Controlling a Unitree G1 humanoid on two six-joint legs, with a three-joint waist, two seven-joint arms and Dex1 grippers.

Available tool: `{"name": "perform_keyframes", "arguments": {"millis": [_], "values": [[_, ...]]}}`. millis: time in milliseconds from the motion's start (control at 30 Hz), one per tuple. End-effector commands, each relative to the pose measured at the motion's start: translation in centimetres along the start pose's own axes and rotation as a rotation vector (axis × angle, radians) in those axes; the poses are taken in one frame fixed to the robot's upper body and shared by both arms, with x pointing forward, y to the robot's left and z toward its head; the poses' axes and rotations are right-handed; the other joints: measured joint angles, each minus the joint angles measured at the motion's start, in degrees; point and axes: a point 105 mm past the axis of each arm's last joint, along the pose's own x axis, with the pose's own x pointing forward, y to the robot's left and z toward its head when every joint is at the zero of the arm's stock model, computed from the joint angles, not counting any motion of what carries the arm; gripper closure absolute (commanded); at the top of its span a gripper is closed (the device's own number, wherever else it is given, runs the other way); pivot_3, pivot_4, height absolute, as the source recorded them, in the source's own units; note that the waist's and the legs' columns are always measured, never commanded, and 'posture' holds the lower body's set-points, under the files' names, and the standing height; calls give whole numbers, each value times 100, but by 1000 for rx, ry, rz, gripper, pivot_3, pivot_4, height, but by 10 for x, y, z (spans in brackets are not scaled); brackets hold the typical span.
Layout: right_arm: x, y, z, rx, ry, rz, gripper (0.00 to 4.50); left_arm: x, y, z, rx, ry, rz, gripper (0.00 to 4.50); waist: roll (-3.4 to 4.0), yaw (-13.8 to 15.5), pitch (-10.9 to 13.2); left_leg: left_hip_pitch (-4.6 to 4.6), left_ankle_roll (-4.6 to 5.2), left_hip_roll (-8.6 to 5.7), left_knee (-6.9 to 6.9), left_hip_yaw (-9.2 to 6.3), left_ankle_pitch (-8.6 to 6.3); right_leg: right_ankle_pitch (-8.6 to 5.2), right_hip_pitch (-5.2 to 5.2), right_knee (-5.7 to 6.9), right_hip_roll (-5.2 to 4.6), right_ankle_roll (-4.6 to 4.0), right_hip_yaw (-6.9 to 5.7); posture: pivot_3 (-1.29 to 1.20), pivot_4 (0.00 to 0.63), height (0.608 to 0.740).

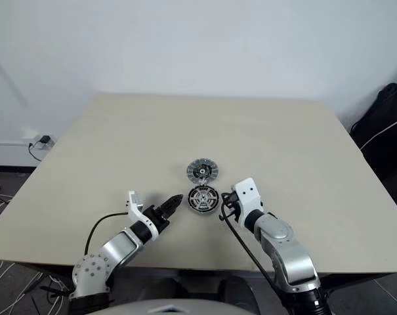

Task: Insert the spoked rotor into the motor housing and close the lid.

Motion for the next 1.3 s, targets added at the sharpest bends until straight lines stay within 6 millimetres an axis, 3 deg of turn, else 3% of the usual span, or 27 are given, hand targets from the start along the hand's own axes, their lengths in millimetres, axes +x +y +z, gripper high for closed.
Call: {"name": "perform_keyframes", "arguments": {"millis": [33,67,167,333,467,633,867,967,1133,1300], "values": [[14,10,14,-33,-48,30,4500,2,1,20,409,-145,74,2151,8,-4,-2,-1,-2,0,-2,1,1,1,4,1,0,-3,0,0,0,740],[18,12,15,-38,-49,35,4500,1,2,23,487,-184,91,2151,8,-5,-3,-1,-3,0,-5,2,2,2,-4,0,0,-4,1,0,0,740],[28,17,18,-42,-55,44,4500,1,-1,18,638,-203,39,2779,13,7,-7,-9,-3,-1,-9,6,1,3,-27,0,-5,-6,4,0,0,740],[46,25,18,-52,-47,61,4500,-1,0,11,856,-219,3,4456,20,0,-11,-33,-4,-1,-17,9,2,4,-55,1,-9,-19,3,0,0,740],[54,29,8,-54,-7,87,4500,-2,-2,2,945,-203,-51,4486,22,-5,-11,-33,-4,-1,-22,9,2,1,-58,3,-7,-25,2,0,0,740],[56,26,-8,-65,58,99,4500,-1,-4,1,929,-203,-81,4486,23,-23,-14,-31,-3,0,-17,9,2,2,-54,6,-7,-22,2,0,0,740],[41,38,26,-216,13,296,4500,-2,-4,3,998,-216,-95,4486,25,-22,-13,-30,4,-1,-7,10,2,5,-51,10,-7,-15,1,0,0,740],[32,42,34,-360,49,401,3597,-1,-3,1,998,-203,-103,4500,27,-26,-14,-30,12,0,-3,10,3,7,-51,11,-7,-12,0,0,0,740],[22,45,31,-599,178,538,1979,1,-3,-3,986,-191,-111,4500,23,7,-14,-30,43,0,2,6,-11,7,-47,12,-7,-12,-6,0,0,740],[23,44,23,-763,302,621,1979,3,-4,-5,962,-194,-107,4500,23,7,-15,-32,46,0,11,6,-11,8,-46,12,-9,-11,-7,0,0,740]]}}
